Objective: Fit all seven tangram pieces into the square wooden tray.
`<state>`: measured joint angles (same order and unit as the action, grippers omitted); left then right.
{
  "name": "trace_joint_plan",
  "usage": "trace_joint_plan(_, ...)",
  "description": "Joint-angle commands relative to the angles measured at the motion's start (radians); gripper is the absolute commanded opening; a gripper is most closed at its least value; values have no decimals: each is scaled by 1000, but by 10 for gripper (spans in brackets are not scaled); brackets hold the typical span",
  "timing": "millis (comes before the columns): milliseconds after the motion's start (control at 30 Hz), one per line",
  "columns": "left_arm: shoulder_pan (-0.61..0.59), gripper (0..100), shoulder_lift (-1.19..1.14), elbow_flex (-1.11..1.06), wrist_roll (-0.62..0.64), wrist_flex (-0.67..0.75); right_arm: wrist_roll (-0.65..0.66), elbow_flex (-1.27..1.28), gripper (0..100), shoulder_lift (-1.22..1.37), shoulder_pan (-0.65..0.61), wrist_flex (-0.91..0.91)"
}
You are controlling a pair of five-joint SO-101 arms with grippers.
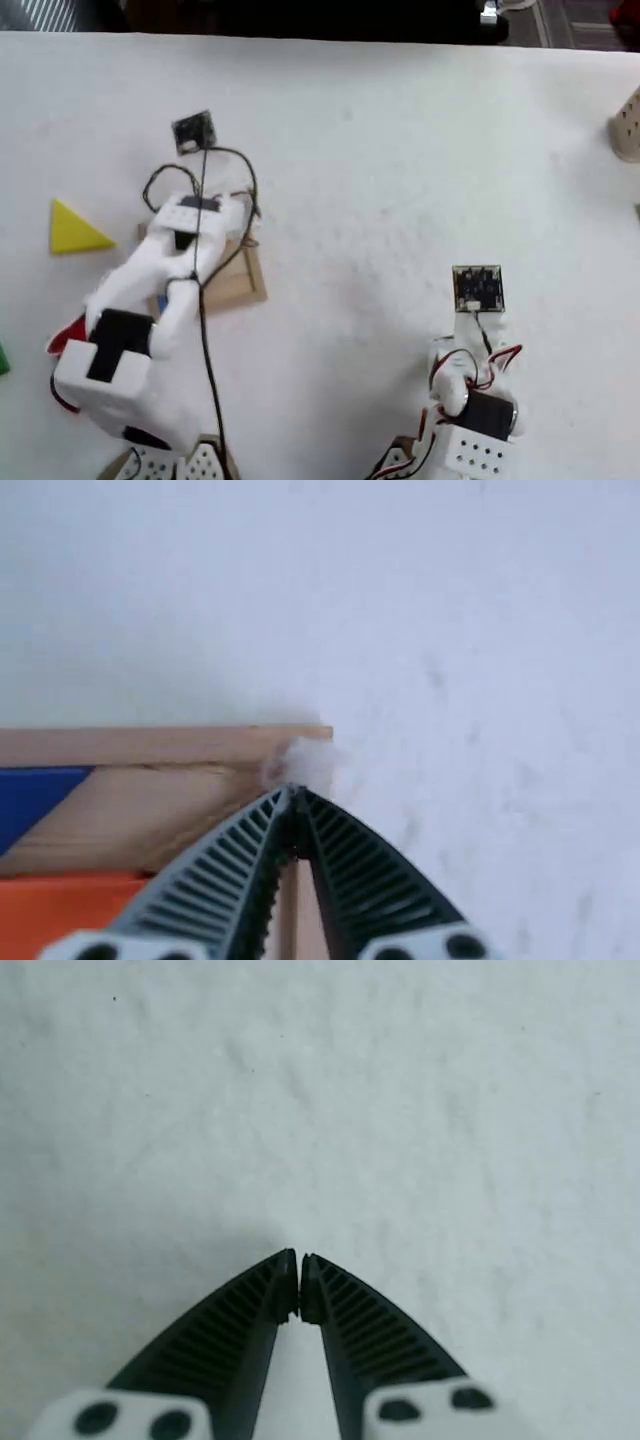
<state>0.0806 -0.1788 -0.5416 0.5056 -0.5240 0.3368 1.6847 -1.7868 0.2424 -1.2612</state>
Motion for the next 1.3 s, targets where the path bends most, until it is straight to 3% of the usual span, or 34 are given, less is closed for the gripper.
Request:
trace_joint_plan(0,38,24,18,-15,-8,-6,9,6,17,-12,4,-5)
trace_joint_plan(300,76,24,211,-147,-9,-12,9,6,17,-12,4,-5)
trace_joint_plan(533,-24,24,202,-115,0,123,9,6,17,-12,4,-5)
trace_joint_plan(867,-38,24,-102,158,-5,-84,9,6,17,-12,4,-5)
trace_joint_plan(1267,39,24,-107,170,-9,-275,9,6,17,-12,4,-5)
